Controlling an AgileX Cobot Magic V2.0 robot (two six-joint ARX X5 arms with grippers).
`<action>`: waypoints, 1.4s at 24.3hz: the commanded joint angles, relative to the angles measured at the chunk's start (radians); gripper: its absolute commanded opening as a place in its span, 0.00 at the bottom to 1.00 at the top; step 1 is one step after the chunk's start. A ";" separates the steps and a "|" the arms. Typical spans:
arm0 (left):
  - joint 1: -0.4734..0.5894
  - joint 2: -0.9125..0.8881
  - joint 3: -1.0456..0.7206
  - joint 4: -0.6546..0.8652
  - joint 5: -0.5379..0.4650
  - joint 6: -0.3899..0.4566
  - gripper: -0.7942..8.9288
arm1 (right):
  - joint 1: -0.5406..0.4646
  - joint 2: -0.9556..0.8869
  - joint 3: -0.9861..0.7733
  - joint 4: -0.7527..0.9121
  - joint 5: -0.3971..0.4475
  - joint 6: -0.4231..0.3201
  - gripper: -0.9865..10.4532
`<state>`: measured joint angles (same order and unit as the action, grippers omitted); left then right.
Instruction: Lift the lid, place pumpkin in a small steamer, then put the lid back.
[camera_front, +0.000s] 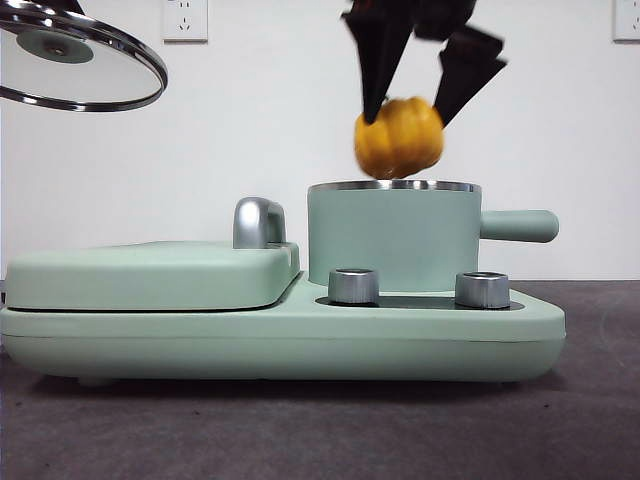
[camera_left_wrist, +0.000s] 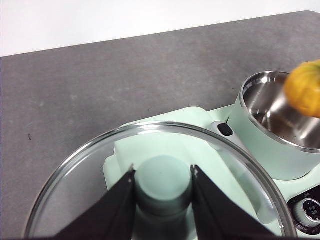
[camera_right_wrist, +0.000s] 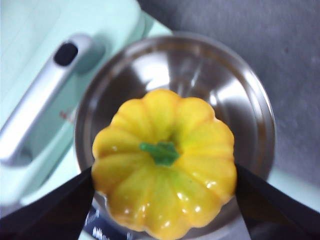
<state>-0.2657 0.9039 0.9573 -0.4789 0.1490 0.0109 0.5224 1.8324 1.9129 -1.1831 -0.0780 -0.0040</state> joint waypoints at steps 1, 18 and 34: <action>-0.001 0.005 0.018 0.031 0.000 0.003 0.09 | 0.005 0.048 0.031 0.031 0.000 -0.015 0.40; -0.001 0.006 0.018 0.031 -0.001 0.002 0.09 | 0.010 0.224 0.030 0.061 0.028 -0.016 0.40; -0.001 0.006 0.018 0.030 -0.001 0.002 0.09 | 0.019 0.253 0.030 0.089 0.045 -0.031 0.48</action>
<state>-0.2657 0.9047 0.9573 -0.4786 0.1486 0.0109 0.5331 2.0590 1.9144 -1.0954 -0.0311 -0.0261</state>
